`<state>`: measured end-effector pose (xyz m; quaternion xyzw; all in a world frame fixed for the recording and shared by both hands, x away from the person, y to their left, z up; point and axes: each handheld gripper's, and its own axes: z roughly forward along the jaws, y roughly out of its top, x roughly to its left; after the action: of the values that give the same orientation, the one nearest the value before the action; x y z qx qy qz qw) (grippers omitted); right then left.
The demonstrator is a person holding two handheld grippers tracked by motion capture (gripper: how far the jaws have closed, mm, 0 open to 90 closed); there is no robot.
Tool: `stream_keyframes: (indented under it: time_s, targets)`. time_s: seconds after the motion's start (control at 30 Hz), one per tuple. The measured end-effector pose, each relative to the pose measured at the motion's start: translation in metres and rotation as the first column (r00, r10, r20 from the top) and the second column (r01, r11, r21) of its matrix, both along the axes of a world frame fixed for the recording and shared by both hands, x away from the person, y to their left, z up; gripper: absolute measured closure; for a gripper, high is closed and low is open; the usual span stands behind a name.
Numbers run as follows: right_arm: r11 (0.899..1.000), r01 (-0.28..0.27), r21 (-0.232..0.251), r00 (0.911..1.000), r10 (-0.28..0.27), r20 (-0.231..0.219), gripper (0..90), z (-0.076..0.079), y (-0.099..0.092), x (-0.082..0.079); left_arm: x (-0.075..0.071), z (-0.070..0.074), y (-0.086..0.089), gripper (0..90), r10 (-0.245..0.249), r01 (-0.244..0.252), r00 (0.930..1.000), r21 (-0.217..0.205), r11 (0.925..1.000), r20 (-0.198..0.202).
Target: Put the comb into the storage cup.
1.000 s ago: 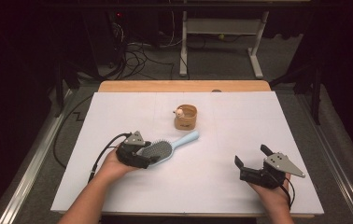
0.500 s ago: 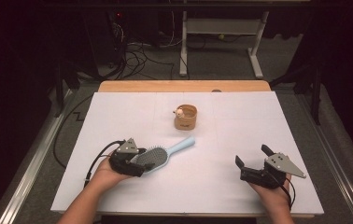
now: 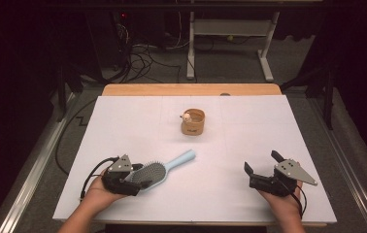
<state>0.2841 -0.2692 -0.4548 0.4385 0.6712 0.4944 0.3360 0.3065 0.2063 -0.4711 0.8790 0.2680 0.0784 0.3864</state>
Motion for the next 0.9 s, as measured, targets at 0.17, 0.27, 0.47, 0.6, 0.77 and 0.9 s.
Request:
stream_keyframes:
  time_s: [0.17,0.27,0.47,0.6,0.77,0.9]
  targets:
    - [1.0,-0.002,-0.003,1.0,0.002,0.0,0.2,0.0,0.0011,0.0002,-0.0031,0.0001,0.0015,30.9,0.004,-0.004,1.0,0.003,1.0,0.003]
    - [1.0,-0.002,-0.004,1.0,0.002,0.0,0.2,0.0,0.0013,0.0002,-0.0033,0.0001,0.0015,30.7,0.005,-0.005,1.0,0.002,1.0,0.001]
    - [1.0,-0.002,-0.005,1.0,0.002,-0.001,0.2,-0.0002,0.001,0.0005,-0.0034,-0.0001,0.0011,29.8,0.006,-0.006,1.0,0.001,1.0,0.0]
    - [1.0,-0.002,-0.004,1.0,0.002,0.001,0.2,-0.0001,0.0012,0.0004,-0.0035,-0.0004,0.0,27.7,0.008,-0.008,0.9999,0.001,1.0,-0.006]
    - [1.0,-0.001,-0.005,1.0,0.001,0.002,0.2,0.0,0.0014,0.0004,-0.0035,-0.0018,-0.0026,21.6,0.009,-0.008,0.9998,0.007,0.9999,-0.017]
    - [1.0,-0.001,-0.006,1.0,0.001,0.003,0.2,0.0001,0.0016,0.0005,-0.0037,-0.002,-0.0037,19.3,0.011,-0.011,0.9998,0.009,0.9999,-0.014]
